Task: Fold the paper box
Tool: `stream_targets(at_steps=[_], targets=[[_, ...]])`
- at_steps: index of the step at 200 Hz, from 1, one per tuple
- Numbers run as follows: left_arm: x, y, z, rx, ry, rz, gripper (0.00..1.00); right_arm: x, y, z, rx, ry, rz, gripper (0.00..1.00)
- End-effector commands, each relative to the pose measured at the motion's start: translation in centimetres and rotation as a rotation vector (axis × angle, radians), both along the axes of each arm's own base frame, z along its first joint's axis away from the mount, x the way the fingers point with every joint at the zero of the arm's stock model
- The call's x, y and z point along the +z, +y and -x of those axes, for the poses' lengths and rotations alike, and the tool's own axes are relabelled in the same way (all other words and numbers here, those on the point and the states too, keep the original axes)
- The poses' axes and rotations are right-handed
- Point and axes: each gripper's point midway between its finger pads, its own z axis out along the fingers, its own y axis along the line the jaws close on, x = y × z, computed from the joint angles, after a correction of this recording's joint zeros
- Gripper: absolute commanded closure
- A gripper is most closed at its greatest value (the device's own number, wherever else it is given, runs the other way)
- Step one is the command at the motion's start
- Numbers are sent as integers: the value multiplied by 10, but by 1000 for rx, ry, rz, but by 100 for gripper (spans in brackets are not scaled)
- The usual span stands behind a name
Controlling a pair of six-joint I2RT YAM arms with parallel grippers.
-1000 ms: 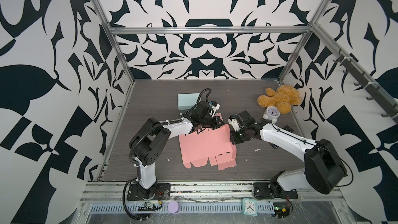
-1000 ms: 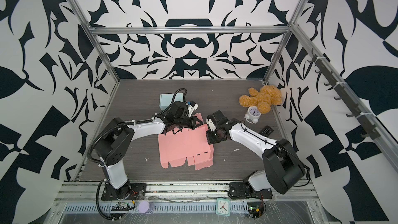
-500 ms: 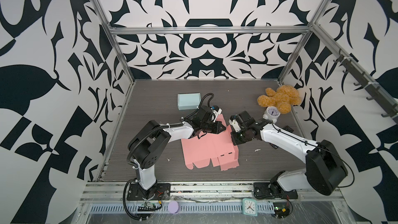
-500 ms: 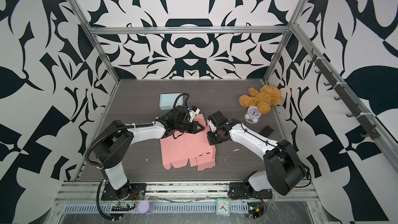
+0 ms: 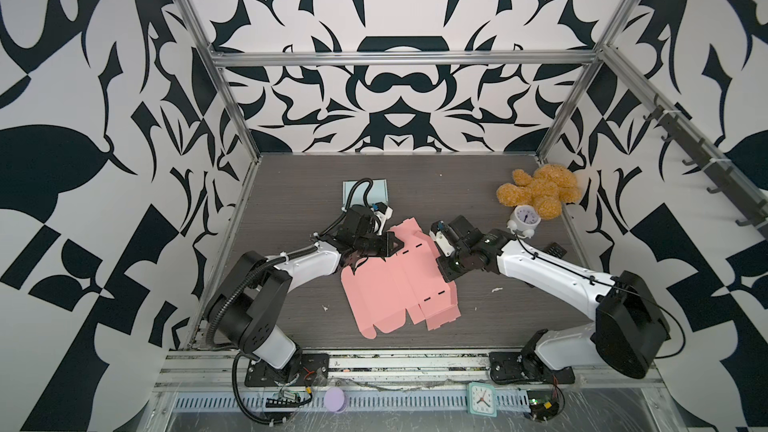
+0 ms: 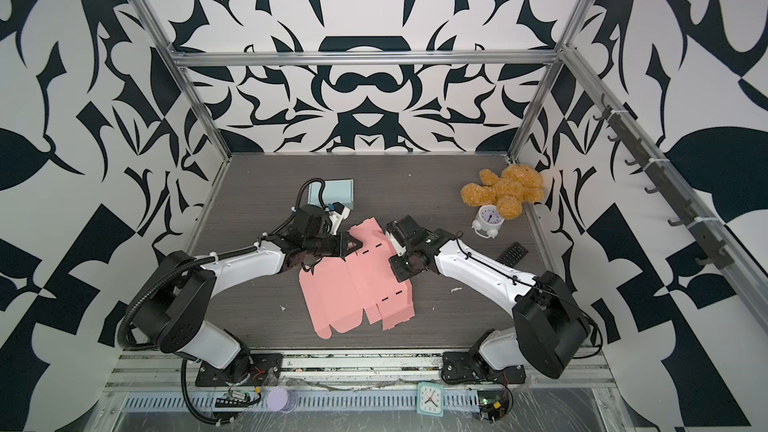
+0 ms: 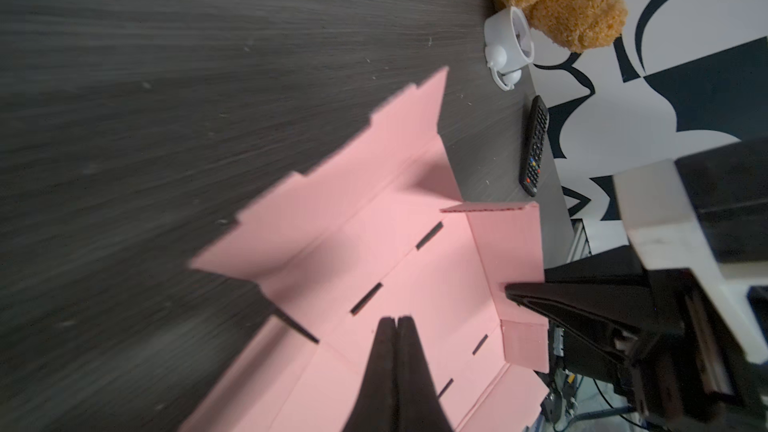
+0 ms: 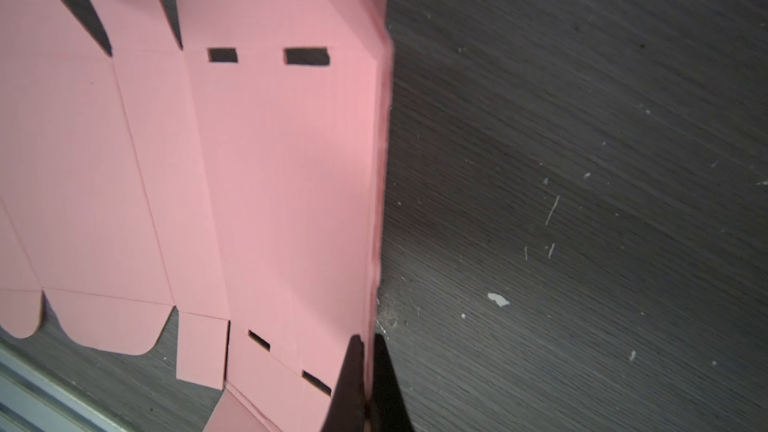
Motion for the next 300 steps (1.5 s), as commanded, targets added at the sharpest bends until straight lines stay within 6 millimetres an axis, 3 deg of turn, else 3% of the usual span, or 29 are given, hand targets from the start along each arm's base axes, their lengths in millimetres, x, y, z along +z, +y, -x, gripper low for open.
stream_targets(at_steps=[1, 27, 44, 141, 211, 300], targets=[[-5, 31, -1, 40, -6, -85, 100, 12, -1, -8, 16, -51, 36, 100], [-13, 62, -11, 114, 30, -85, 100, 15, 2, -12, 25, -68, 47, 100], [-20, 69, -15, 121, 56, -78, 100, 18, 4, -13, 36, -79, 56, 100], [-37, 53, -16, 50, 106, -44, 100, 21, 12, -16, 73, -96, 95, 100], [-29, 42, 0, 13, 90, -33, 100, 21, 14, -19, 89, -106, 128, 100], [-29, 27, 27, -29, 96, -39, 100, 37, 18, -30, 106, -173, 175, 100]])
